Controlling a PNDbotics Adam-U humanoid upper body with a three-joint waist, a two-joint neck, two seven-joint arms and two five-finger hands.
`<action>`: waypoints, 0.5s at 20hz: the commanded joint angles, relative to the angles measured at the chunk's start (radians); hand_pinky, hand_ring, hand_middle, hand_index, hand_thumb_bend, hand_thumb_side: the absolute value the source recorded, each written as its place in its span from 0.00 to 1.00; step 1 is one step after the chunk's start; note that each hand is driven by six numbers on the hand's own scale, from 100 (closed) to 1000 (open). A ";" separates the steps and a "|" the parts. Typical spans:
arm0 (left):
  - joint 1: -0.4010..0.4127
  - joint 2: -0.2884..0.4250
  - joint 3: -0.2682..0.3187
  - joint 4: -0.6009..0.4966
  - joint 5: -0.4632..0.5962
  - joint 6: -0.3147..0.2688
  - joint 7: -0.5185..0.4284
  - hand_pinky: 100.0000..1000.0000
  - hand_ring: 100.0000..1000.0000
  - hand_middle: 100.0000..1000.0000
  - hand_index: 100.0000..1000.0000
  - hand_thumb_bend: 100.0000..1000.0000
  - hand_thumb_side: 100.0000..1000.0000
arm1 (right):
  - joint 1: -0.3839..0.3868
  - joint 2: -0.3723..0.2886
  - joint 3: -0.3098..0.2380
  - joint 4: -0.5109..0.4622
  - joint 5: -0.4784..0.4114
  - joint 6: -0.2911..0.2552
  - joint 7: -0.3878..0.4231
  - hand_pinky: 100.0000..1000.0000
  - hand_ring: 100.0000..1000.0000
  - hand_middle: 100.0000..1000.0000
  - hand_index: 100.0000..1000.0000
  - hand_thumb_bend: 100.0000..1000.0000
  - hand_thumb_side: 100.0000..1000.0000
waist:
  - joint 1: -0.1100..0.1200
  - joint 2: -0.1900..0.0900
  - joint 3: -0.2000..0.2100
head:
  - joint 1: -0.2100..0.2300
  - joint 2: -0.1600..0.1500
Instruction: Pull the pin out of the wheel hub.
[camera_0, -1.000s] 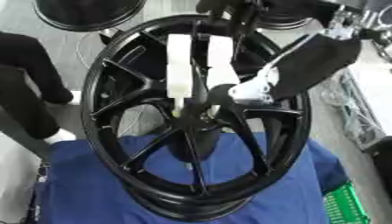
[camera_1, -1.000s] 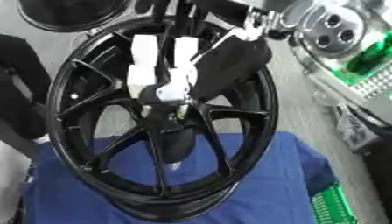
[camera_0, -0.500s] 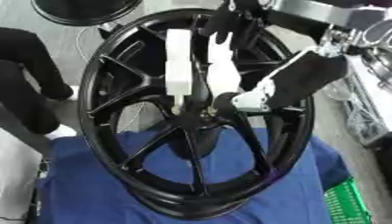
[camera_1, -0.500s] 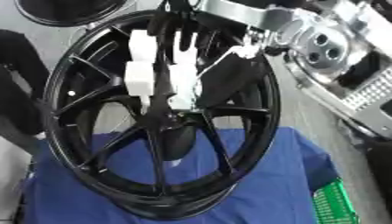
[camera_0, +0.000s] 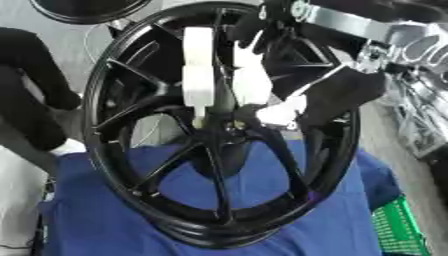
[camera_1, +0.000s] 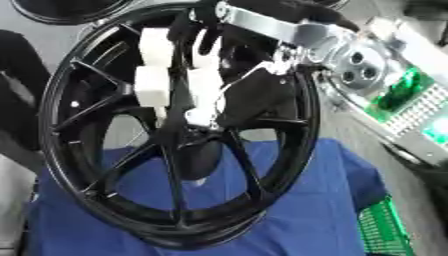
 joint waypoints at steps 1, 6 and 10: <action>-0.011 0.018 0.003 -0.012 0.000 0.001 -0.001 0.89 0.85 0.85 0.82 0.32 0.77 | -0.009 -0.009 -0.010 -0.011 0.003 -0.009 -0.011 0.70 0.74 0.71 0.79 0.36 0.26 | 0.003 -0.009 0.002 | -0.002 0.003; -0.011 0.016 0.006 -0.013 0.002 0.000 0.002 0.90 0.85 0.85 0.81 0.32 0.77 | 0.012 -0.004 -0.012 -0.011 -0.006 -0.009 -0.017 0.70 0.74 0.71 0.79 0.34 0.26 | 0.000 0.000 0.005 | -0.002 -0.005; -0.015 0.013 0.004 -0.016 0.006 -0.001 -0.002 0.90 0.85 0.85 0.81 0.31 0.76 | 0.020 -0.010 -0.008 -0.011 -0.013 -0.025 -0.014 0.72 0.77 0.73 0.81 0.31 0.22 | 0.000 0.005 0.012 | -0.003 -0.016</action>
